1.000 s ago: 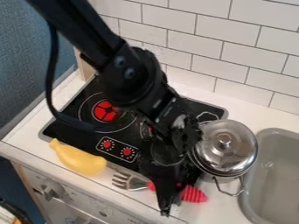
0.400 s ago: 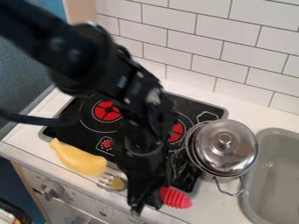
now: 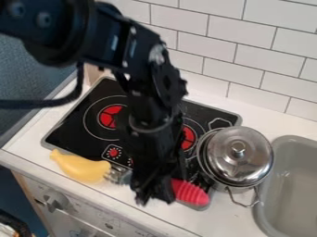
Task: Move the red fork to the left upper burner
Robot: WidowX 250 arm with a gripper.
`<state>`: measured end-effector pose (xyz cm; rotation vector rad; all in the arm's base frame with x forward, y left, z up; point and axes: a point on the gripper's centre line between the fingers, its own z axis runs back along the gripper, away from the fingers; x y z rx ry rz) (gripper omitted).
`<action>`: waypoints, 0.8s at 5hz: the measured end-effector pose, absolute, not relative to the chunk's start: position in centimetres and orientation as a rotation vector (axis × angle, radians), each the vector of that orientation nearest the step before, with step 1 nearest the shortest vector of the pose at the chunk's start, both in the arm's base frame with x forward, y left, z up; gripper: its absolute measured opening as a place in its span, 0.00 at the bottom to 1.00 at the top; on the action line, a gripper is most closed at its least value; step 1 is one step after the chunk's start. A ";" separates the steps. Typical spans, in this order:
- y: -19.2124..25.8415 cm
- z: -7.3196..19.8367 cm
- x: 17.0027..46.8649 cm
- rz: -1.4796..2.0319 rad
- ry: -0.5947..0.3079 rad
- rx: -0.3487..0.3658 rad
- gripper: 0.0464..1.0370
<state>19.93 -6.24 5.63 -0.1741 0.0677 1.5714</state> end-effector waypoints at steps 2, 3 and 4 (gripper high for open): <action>1.2 8.3 22.8 1.602 -0.196 -0.089 0.33; 5.9 8.3 25.3 1.647 -0.235 0.008 0.33; 9.1 7.3 27.9 1.651 -0.246 0.108 0.33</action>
